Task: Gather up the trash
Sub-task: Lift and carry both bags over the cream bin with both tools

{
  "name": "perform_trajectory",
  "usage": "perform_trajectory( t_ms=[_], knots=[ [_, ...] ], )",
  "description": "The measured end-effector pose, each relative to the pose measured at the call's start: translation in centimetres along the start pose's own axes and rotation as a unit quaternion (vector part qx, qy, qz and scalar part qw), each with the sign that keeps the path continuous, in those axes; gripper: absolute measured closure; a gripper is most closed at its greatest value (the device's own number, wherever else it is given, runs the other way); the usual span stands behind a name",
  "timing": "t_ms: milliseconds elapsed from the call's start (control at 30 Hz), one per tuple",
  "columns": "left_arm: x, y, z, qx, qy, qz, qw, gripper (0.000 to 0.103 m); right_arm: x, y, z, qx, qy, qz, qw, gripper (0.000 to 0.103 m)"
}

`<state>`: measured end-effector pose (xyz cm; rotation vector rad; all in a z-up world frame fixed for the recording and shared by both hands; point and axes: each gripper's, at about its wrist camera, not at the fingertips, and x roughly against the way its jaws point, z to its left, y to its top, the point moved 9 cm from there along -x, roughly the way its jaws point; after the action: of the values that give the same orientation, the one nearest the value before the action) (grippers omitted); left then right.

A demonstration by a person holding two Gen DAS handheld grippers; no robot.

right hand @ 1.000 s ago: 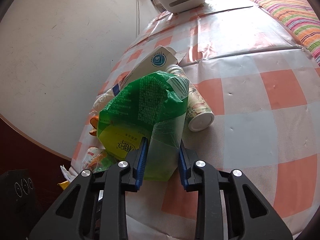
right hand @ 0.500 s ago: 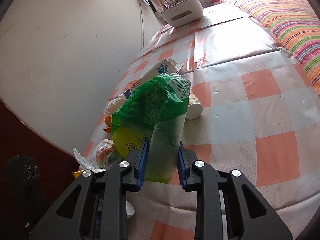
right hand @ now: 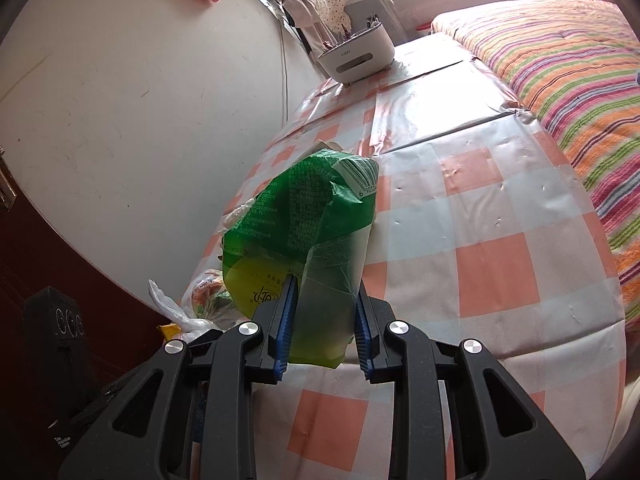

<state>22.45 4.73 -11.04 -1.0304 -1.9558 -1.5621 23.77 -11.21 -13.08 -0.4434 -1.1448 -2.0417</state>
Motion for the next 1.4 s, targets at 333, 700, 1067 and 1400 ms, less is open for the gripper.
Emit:
perform_trajectory(
  t_ms=[333, 700, 1067, 1400],
  knots=[
    [2.0, -1.2, -1.8, -0.021, -0.008, -0.026, 0.9994, 0.061, 4.2, -1.0, -2.3, -0.022, -0.013, -0.045, 0.999, 0.078],
    [4.1, -2.6, -5.8, -0.052, -0.031, -0.041, 0.9974, 0.061, 9.4, -1.1, -5.1, -0.042, -0.025, -0.102, 0.994, 0.078],
    [4.7, -5.3, -10.4, -0.076, -0.062, -0.03, 0.9948, 0.061, 13.1, -1.7, -8.4, -0.078, -0.031, -0.129, 0.988, 0.078],
    [5.3, -6.8, -14.5, -0.104, -0.08, -0.021, 0.9911, 0.061, 16.7, -1.8, -10.5, -0.094, -0.038, -0.161, 0.982, 0.078]
  ],
)
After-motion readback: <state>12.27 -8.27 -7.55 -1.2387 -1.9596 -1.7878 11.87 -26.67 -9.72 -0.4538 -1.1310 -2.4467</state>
